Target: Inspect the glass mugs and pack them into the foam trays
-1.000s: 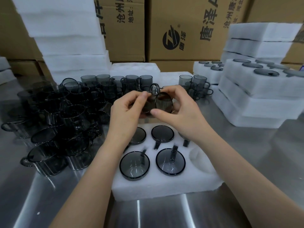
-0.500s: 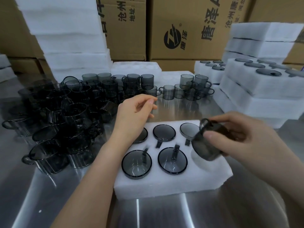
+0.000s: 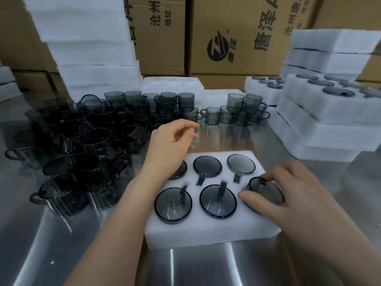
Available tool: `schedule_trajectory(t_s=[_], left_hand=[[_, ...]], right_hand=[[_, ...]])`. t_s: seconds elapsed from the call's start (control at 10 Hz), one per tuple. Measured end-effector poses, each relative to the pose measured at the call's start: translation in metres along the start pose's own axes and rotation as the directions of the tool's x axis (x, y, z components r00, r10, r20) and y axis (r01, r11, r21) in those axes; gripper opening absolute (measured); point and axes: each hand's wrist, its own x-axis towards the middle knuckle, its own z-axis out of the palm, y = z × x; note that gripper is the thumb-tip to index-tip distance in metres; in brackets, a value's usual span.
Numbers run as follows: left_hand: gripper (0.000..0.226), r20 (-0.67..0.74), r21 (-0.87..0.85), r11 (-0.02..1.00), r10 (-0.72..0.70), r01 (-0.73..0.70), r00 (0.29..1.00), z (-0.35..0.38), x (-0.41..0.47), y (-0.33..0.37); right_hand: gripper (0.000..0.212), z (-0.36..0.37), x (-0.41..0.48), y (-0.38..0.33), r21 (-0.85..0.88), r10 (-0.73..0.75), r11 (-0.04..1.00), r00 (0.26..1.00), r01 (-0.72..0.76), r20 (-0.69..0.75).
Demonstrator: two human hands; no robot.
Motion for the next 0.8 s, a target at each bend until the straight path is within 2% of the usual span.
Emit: schedule_trajectory(t_s=[0.1, 0.2, 0.3, 0.5, 0.7, 0.8], left_hand=[[0.024, 0.009, 0.007, 1.0, 0.004, -0.004, 1.0, 0.0, 0.0, -0.001], [0.024, 0.013, 0.016, 1.0, 0.018, -0.018, 1.0, 0.0, 0.001, -0.002], [0.026, 0.019, 0.022, 0.999, 0.031, -0.032, 0.999, 0.0, 0.0, -0.002], [0.024, 0.012, 0.075, 0.996, 0.043, -0.044, 0.999, 0.0, 0.0, -0.002], [0.02, 0.032, 0.218, 0.976, 0.021, -0.027, 0.999, -0.006, 0.0, 0.001], [0.019, 0.01, 0.248, 0.968, 0.042, -0.043, 0.999, -0.014, -0.009, 0.013]], right_hand=[[0.073, 0.006, -0.001, 0.001, -0.016, -0.015, 1.0, 0.999, 0.016, 0.039], [0.07, 0.015, -0.006, 0.001, -0.105, -0.039, 0.993, 0.995, 0.048, 0.089], [0.06, 0.016, -0.011, 0.004, -0.171, -0.043, 0.983, 0.986, 0.071, 0.159], [0.059, 0.011, -0.008, 0.001, -0.28, -0.072, 0.952, 0.978, 0.126, 0.197], [0.057, 0.021, -0.011, 0.003, -0.054, -0.029, 0.998, 0.992, 0.036, 0.12], [0.059, 0.022, -0.011, 0.006, 0.207, -0.009, 0.978, 0.996, -0.011, 0.092]])
